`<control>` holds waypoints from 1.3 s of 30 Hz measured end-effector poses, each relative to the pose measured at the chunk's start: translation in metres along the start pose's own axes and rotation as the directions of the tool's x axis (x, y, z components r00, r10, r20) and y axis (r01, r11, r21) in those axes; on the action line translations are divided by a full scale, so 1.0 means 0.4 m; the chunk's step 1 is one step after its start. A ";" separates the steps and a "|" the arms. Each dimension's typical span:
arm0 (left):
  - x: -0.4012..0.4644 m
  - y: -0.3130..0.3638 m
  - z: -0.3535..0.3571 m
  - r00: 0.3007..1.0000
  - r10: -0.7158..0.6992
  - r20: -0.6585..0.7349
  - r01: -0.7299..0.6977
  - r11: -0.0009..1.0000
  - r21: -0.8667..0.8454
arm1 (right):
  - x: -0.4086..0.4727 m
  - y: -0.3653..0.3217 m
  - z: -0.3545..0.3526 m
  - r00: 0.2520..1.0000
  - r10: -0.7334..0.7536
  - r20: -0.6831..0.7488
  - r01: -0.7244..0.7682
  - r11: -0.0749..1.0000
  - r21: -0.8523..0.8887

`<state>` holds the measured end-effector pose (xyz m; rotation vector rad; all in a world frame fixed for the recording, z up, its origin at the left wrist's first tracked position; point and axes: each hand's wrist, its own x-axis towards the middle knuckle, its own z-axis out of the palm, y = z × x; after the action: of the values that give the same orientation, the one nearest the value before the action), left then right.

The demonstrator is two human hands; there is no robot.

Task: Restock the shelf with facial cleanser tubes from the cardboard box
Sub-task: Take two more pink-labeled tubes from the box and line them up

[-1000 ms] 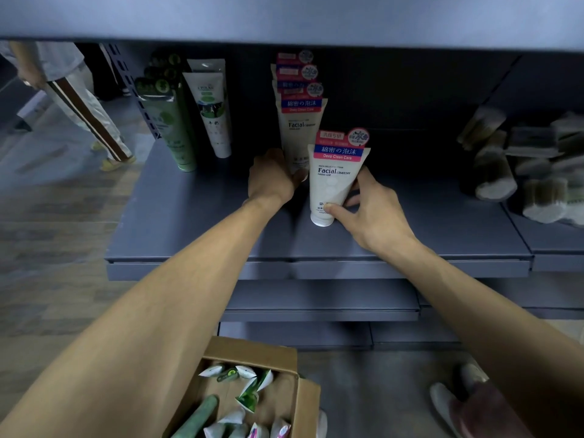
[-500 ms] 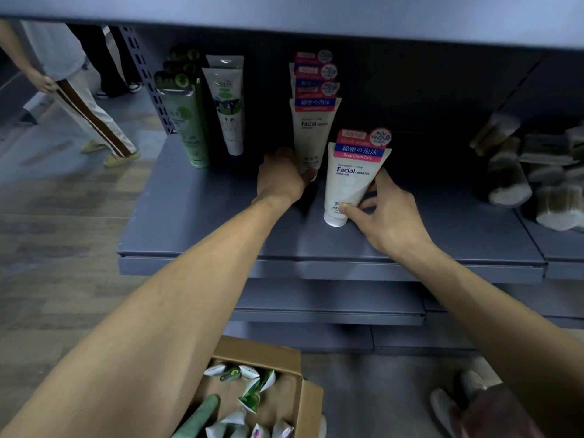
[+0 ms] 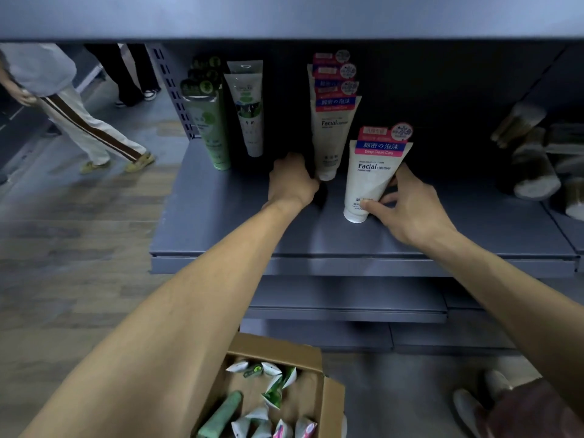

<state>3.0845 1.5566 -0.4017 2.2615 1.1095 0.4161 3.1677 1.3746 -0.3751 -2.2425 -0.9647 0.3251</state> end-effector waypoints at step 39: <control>-0.045 -0.192 -0.113 0.994 0.104 -0.037 -0.103 0.994 0.023 | 0.131 -0.098 0.078 1.000 -0.017 0.019 0.019 0.990 -0.139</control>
<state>3.0033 1.5959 -0.4146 2.3454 1.0220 0.4933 3.1683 1.4471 -0.3708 -2.3583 -1.0453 0.2778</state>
